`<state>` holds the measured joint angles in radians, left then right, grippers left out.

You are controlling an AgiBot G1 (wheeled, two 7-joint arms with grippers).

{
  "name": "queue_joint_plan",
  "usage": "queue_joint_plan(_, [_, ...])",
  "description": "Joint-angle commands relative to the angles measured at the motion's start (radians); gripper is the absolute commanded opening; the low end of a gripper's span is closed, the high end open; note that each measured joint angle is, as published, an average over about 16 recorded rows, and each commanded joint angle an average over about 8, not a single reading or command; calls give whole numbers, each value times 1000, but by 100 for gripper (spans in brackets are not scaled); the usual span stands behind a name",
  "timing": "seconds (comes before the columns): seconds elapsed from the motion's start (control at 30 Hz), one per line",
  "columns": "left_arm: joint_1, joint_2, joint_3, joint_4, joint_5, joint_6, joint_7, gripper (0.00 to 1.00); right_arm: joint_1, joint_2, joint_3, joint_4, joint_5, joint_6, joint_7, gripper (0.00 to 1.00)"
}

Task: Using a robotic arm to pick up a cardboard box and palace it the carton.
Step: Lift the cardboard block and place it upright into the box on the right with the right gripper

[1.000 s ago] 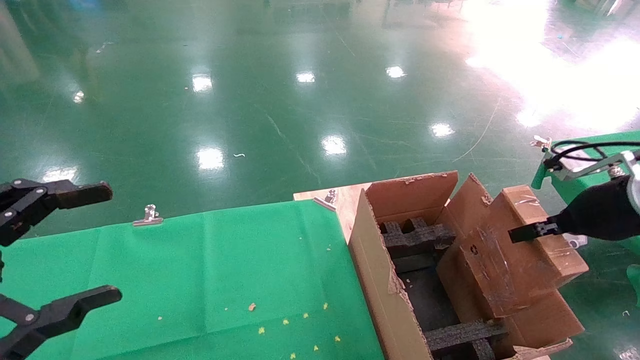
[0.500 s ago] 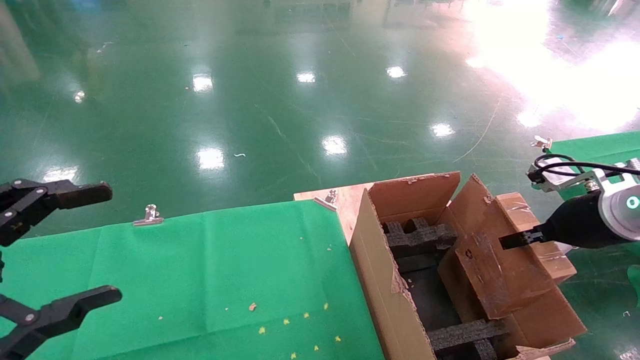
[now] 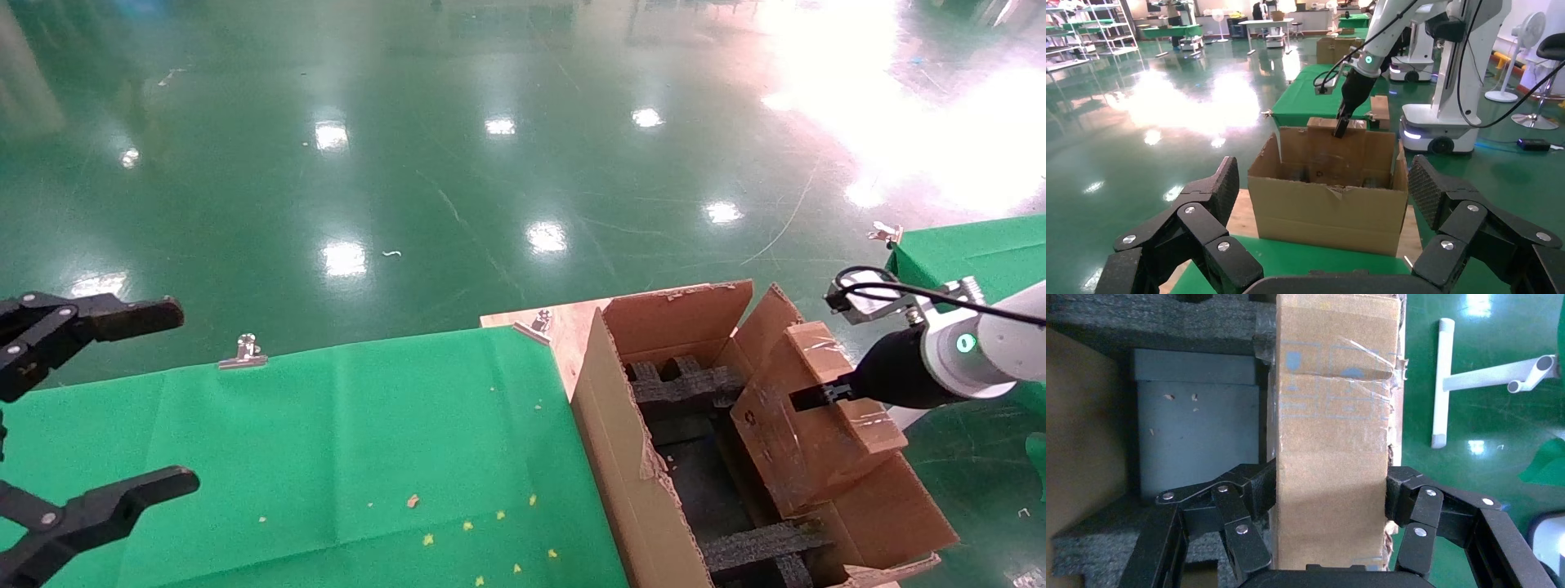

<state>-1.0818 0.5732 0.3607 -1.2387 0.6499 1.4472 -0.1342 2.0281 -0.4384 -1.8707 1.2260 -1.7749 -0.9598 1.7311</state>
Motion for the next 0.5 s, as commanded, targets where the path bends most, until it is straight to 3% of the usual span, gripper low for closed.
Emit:
queue_joint_plan(0.03, [0, 0, 0, 0, 0, 0, 0, 100, -15, -9, -5, -7, -4, 14, 8, 0])
queue_joint_plan(0.5, [0, 0, 0, 0, 0, 0, 0, 100, -94, -65, -23, -78, -25, 88, 67, 0])
